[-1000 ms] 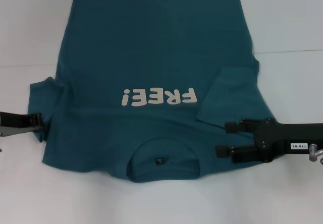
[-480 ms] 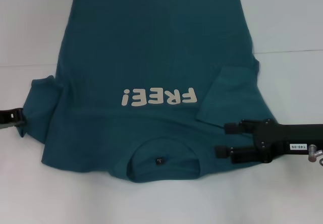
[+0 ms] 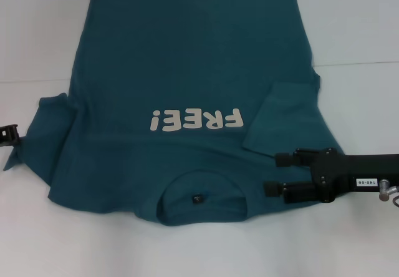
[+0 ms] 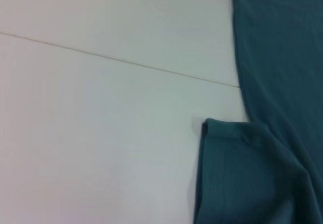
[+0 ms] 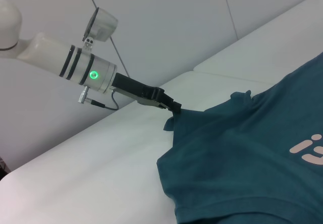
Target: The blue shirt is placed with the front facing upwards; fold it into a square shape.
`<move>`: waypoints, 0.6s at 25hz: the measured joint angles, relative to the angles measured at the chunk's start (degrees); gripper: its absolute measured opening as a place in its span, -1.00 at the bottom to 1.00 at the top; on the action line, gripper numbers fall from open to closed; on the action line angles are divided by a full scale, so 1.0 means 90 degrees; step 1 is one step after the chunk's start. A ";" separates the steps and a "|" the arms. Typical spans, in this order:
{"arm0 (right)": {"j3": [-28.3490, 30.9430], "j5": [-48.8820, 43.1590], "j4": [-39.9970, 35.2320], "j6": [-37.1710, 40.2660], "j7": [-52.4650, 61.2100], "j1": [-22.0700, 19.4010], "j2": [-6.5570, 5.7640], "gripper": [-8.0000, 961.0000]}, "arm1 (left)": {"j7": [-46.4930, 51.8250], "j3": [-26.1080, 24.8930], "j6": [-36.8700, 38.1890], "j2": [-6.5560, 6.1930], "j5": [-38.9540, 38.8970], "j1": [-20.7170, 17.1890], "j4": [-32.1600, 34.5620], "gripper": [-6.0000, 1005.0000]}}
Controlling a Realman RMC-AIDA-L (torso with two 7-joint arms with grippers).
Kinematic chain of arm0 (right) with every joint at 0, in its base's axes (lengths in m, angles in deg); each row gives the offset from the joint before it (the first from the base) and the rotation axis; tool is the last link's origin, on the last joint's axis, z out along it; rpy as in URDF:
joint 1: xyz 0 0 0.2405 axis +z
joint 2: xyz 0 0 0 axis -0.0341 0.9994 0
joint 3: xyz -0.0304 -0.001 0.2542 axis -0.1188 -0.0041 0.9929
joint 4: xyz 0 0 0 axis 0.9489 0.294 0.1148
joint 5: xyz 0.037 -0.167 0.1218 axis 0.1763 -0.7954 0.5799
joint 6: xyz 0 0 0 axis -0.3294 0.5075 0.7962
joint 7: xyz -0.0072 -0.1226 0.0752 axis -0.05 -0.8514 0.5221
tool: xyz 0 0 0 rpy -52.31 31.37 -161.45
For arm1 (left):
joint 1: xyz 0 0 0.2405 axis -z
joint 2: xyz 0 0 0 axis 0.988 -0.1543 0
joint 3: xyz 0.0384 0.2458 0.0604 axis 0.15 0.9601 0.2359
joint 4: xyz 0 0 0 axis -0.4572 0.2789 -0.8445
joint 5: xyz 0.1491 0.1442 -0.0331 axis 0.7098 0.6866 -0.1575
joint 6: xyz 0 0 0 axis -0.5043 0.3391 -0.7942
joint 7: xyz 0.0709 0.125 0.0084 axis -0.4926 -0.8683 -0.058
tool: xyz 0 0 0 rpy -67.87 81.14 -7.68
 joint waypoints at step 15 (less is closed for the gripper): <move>0.0017 0.0000 0.0061 -0.0048 0.0049 0.0051 0.0000 0.97 | 0.0171 -0.0042 -0.0443 -0.0075 0.0156 0.0009 0.0031 -0.92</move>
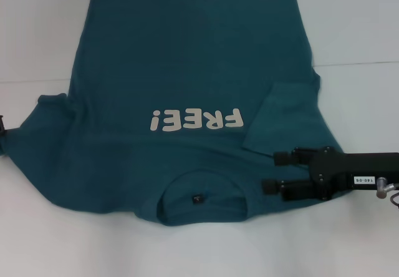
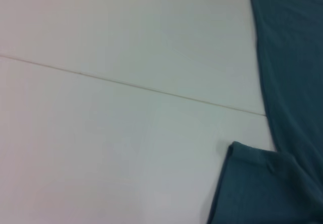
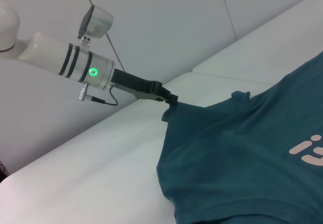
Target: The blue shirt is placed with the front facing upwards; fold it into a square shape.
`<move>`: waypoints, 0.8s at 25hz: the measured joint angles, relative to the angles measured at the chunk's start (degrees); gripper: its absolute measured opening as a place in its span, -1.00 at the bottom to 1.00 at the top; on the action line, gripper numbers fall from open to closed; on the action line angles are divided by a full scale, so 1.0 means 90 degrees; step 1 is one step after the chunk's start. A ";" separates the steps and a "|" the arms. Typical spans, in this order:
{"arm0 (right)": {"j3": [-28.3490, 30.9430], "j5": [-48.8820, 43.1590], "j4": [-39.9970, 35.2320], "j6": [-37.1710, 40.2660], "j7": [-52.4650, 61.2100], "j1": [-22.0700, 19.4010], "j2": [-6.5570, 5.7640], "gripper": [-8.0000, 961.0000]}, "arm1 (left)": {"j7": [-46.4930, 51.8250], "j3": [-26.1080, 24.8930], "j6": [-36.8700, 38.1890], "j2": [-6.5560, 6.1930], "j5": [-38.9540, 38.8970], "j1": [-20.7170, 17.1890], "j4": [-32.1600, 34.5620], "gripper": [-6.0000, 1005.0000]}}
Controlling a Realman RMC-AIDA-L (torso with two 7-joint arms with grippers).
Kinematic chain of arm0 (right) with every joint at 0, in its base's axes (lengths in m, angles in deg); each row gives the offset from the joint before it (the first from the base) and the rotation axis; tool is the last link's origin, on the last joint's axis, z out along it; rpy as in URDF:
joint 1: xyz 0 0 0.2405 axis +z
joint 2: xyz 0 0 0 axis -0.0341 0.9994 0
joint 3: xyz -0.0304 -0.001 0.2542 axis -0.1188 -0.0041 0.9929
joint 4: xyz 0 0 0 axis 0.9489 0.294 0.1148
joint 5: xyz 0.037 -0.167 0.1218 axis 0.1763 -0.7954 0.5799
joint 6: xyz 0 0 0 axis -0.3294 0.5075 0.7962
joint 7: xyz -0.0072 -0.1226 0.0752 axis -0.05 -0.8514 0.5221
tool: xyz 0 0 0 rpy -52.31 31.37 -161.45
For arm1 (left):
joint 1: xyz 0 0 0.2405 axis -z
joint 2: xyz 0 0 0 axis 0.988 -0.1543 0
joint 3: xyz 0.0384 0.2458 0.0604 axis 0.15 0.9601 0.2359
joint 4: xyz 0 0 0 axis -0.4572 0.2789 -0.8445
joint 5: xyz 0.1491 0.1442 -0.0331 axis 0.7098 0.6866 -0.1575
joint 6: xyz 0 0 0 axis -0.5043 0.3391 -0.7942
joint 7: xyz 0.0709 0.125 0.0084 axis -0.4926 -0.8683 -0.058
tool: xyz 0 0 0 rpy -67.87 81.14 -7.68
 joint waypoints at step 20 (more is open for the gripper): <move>0.0000 0.0000 0.0045 -0.0033 0.0030 0.0008 0.0000 0.97 | 0.0009 -0.0056 -0.0111 0.0045 0.0168 -0.0091 0.0057 -0.92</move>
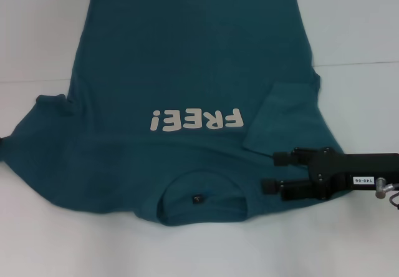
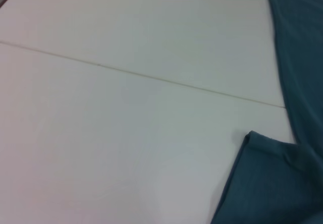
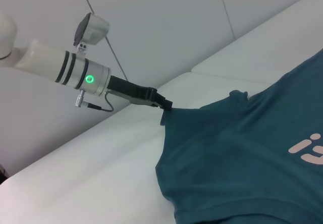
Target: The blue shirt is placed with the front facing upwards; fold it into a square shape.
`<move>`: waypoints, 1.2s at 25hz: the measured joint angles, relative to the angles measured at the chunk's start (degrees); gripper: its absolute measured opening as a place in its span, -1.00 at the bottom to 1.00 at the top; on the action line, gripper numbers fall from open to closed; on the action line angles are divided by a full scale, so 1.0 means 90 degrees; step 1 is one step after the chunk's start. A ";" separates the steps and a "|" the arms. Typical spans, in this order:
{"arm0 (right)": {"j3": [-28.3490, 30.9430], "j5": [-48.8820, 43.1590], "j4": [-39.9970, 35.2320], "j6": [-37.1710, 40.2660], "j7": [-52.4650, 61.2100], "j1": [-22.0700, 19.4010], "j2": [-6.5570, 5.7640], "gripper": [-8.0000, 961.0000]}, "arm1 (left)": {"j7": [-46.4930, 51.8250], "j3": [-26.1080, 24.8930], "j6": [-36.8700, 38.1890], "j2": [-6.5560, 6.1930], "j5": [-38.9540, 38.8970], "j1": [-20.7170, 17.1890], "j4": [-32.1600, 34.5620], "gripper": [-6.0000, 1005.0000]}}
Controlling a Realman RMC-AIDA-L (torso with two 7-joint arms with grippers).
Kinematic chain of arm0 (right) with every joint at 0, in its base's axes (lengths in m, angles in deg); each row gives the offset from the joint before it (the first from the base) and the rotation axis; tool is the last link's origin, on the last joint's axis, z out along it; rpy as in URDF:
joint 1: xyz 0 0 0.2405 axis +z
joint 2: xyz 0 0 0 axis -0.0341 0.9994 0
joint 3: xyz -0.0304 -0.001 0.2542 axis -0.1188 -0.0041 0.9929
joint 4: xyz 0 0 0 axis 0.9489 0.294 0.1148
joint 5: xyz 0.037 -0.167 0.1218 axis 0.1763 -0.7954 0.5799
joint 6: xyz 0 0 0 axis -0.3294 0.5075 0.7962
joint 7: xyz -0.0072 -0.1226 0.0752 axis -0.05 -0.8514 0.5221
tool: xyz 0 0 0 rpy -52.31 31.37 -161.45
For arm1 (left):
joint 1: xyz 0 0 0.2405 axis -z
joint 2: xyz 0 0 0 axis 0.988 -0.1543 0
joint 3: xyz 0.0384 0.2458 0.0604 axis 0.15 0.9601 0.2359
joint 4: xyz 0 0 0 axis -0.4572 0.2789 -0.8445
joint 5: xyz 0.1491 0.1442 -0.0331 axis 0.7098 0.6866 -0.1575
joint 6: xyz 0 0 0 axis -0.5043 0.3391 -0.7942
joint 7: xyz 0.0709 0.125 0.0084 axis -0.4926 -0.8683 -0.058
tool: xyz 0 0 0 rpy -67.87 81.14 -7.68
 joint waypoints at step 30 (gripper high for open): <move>0.0011 0.0000 0.0043 -0.0113 0.0002 -0.0036 0.0000 0.97 | -0.0005 0.1867 0.0265 0.0606 -0.0947 0.0217 -0.1225 -0.92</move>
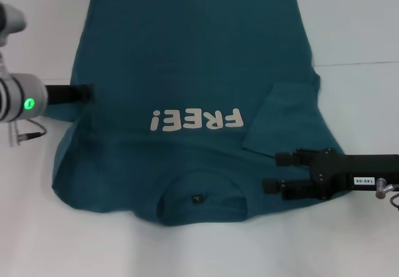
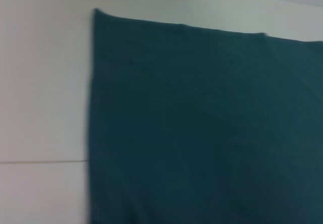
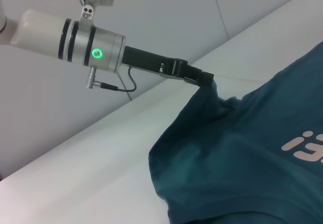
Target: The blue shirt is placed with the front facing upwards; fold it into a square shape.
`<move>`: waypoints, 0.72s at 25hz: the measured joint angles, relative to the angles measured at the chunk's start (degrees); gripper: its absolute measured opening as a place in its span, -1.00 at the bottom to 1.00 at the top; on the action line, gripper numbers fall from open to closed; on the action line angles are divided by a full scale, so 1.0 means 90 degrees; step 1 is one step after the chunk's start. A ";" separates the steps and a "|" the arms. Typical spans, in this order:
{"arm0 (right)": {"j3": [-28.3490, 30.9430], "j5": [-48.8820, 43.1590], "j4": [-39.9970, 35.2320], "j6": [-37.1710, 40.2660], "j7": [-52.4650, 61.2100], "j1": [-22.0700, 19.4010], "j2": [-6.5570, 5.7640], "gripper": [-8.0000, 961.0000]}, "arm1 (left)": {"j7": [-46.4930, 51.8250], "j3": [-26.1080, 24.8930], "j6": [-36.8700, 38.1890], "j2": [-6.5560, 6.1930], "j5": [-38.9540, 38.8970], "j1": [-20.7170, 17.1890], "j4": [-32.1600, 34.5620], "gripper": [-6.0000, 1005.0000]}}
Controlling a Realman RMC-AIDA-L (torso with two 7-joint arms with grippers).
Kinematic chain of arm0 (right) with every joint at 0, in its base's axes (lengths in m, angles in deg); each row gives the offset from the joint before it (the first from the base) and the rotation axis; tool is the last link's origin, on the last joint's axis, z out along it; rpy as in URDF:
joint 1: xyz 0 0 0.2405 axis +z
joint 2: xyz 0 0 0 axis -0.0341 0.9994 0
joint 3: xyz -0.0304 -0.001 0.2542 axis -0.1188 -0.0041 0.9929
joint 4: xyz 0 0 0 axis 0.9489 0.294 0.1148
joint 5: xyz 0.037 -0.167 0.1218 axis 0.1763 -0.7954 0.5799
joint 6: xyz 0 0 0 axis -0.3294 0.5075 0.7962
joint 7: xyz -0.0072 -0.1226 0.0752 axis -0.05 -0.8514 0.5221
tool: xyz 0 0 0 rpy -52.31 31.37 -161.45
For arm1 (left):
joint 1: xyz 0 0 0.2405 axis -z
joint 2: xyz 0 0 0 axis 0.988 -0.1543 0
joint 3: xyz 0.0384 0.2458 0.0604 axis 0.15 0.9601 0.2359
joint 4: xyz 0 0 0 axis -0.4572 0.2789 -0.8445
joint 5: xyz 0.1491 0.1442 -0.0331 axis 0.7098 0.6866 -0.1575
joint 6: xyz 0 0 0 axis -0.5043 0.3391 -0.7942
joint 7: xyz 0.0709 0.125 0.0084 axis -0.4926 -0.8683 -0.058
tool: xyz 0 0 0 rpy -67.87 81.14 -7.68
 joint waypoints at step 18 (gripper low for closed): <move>0.0009 0.0000 0.0086 -0.0051 0.0003 0.0004 0.0000 0.97 | -0.0005 0.1333 -0.0344 0.0050 -0.0450 0.0277 0.0843 -0.91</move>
